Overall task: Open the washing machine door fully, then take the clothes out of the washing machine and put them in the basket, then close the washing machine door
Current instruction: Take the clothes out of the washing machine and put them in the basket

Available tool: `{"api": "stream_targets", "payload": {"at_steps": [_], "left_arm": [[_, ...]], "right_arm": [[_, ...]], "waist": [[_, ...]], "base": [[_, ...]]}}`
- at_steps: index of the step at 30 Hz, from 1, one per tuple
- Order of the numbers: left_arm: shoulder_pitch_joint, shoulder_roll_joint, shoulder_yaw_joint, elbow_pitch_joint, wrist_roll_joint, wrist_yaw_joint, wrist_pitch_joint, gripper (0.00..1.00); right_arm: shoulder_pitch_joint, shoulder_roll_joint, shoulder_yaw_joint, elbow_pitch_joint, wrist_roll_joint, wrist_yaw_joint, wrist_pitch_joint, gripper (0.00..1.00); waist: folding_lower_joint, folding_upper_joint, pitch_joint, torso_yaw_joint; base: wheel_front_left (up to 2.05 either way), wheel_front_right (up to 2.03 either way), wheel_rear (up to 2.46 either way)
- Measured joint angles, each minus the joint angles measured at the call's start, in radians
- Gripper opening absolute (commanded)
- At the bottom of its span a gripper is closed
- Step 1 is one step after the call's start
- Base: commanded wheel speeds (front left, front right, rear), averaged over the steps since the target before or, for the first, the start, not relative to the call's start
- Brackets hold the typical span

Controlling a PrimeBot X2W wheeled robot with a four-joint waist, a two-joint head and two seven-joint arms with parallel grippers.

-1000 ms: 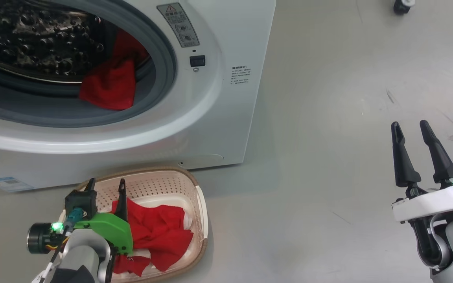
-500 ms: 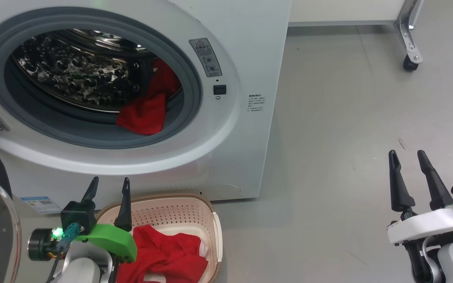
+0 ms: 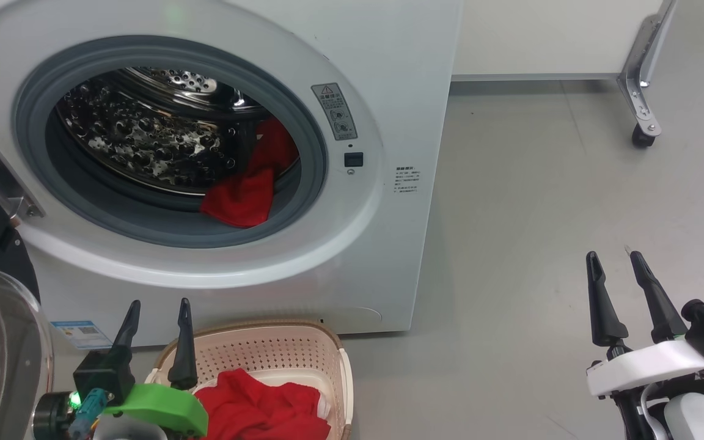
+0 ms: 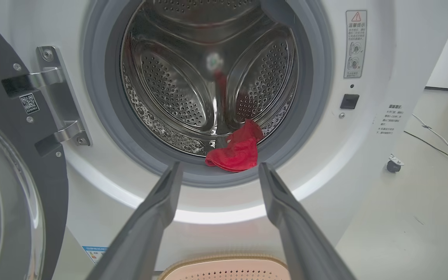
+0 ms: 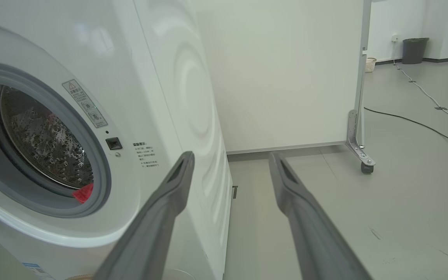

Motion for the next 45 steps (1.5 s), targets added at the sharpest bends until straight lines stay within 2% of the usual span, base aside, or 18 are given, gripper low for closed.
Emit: {"api": "stream_targets", "payload": {"at_steps": [20,45], "left_arm": [[0.102,0.001,-0.026,-0.115,-0.008,0.028,0.0,1.0],[0.137,0.004,-0.037,-0.166,-0.008,0.051,0.0,1.0]], "right_arm": [[0.019,0.015,0.01,0.0,-0.016,0.0,0.0,1.0],[0.019,0.019,0.01,-0.002,-0.024,0.0,0.0,1.0]], "waist": [[0.0,0.0,-0.016,-0.006],[0.0,0.0,-0.009,-0.01]], "base": [[0.0,0.0,0.0],[0.0,0.0,0.0]]}}
